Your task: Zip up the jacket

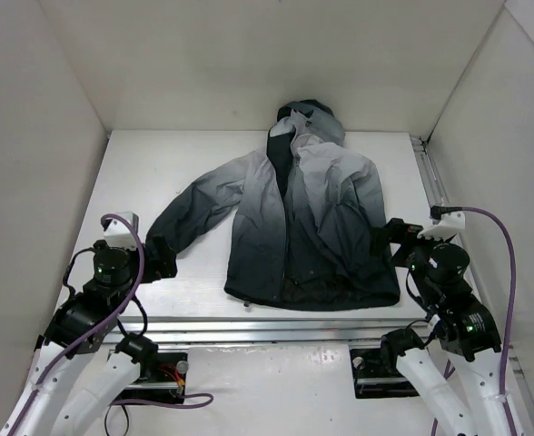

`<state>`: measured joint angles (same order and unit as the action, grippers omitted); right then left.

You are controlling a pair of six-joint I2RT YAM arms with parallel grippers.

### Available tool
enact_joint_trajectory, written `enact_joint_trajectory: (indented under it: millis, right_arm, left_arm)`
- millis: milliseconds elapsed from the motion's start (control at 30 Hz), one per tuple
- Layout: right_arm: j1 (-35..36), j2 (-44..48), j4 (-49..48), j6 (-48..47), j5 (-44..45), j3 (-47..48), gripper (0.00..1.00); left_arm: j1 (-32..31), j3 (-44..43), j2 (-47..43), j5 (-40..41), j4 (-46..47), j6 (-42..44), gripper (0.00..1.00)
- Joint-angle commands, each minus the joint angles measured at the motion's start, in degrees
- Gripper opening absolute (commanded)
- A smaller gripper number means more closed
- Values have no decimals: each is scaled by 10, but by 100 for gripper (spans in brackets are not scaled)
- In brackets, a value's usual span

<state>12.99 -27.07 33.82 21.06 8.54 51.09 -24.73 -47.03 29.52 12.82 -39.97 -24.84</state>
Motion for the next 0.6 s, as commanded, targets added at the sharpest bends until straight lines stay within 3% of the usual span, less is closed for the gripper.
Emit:
enact_joint_trajectory:
  millis: [0, 233, 367, 433, 567]
  right_arm:
    - [-3, -18, -33, 5, 11, 3, 98]
    - [-2, -55, -32, -5, -36, 14, 97]
    - [-3, -90, -31, -24, -62, 30, 89]
    - [-3, -103, -31, -29, -70, 34, 86]
    - [-3, -127, -31, -28, -81, 30, 85]
  left_arm:
    - [4, -10, 14, -9, 34, 11, 100]
    - [4, -9, 24, -44, 40, 21, 99]
    - [4, -11, 41, -105, 59, 44, 95]
    - [4, -27, 71, -141, 70, 46, 93]
    - [-52, -80, 164, -134, 60, 42, 89]
